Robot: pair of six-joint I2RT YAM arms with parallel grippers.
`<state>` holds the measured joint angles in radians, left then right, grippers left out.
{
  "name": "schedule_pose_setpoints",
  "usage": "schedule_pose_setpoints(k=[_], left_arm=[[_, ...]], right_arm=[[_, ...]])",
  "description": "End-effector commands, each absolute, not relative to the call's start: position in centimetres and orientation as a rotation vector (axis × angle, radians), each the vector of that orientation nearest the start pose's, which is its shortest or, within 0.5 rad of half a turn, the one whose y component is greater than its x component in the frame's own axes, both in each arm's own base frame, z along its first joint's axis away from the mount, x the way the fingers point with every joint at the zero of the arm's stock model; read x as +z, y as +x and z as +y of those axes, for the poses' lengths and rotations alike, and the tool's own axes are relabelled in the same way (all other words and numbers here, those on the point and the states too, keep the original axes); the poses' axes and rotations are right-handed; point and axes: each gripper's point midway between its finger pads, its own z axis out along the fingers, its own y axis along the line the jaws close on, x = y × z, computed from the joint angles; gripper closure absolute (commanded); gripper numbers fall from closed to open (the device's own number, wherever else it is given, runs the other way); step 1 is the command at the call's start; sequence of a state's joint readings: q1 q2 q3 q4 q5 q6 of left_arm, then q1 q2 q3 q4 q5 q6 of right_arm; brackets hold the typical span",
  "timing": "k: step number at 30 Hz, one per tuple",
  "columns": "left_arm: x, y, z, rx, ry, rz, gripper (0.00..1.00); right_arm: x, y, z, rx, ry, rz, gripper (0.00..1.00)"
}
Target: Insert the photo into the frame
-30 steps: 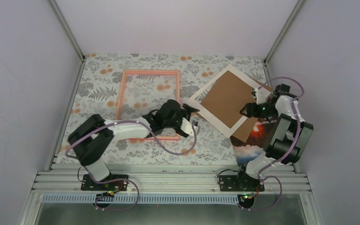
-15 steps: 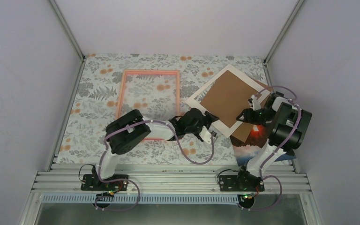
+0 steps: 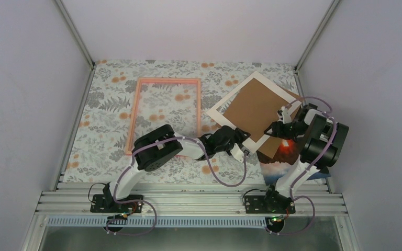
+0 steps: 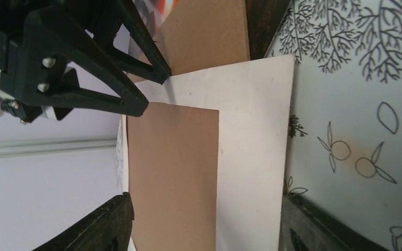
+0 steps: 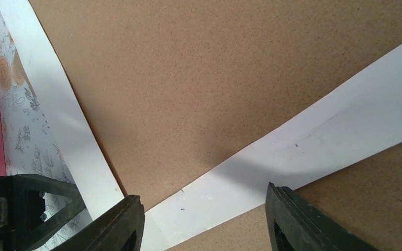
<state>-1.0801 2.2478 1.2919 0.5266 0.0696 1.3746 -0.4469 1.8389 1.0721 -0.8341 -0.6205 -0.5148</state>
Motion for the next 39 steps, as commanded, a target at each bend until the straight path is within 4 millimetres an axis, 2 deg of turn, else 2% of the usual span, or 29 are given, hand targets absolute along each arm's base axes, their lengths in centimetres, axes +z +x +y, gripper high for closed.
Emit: schedule_pose_setpoints(k=[1,6,8,14,19,23,25,27,29,30,33,35,39], left_arm=[[5.4,26.7,-53.9,0.118,1.869,0.610,0.35],[8.4,26.1,-54.5,0.048,1.795,0.607,0.55],[9.0,25.9,-54.6,0.029,1.783,0.605,0.58],[8.2,26.1,-54.7,0.034,1.797,0.624,0.65],[7.0,27.8,-55.3,0.088,1.792,0.676,0.64],[7.2,28.7,-55.6,0.102,1.774,0.686,0.64],[7.8,28.6,-55.7,0.085,1.767,0.684,0.69],[8.6,28.6,-55.6,0.059,1.762,0.696,0.81],[9.6,28.9,-55.7,0.041,1.751,0.716,0.94],[10.1,29.2,-55.8,0.041,1.743,0.727,0.97],[12.4,30.1,-56.0,0.035,1.716,0.748,0.98],[14.3,31.2,-55.9,0.024,1.694,0.778,0.98],[18.9,34.6,-55.2,0.045,1.613,0.846,0.97]], right_arm=[[-2.2,27.9,-4.5,0.732,-0.079,2.968,0.40],[-2.1,27.7,-4.4,0.726,-0.089,2.970,0.41],[-2.1,27.6,-4.4,0.725,-0.091,2.969,0.41],[-1.8,27.6,-4.3,0.722,-0.097,2.962,0.41],[-1.2,27.7,-4.3,0.718,-0.109,2.948,0.41],[-0.6,27.9,-4.2,0.722,-0.122,2.932,0.40],[-0.1,28.1,-4.1,0.729,-0.126,2.919,0.40],[1.1,28.6,-3.9,0.742,-0.140,2.886,0.40],[3.0,29.5,-3.8,0.754,-0.155,2.834,0.38],[4.4,30.3,-3.8,0.753,-0.168,2.795,0.37],[10.1,32.8,-4.2,0.732,-0.197,2.625,0.31],[15.3,34.2,-4.5,0.669,-0.233,2.486,0.24],[23.1,35.4,-4.4,0.579,-0.264,2.282,0.13]])
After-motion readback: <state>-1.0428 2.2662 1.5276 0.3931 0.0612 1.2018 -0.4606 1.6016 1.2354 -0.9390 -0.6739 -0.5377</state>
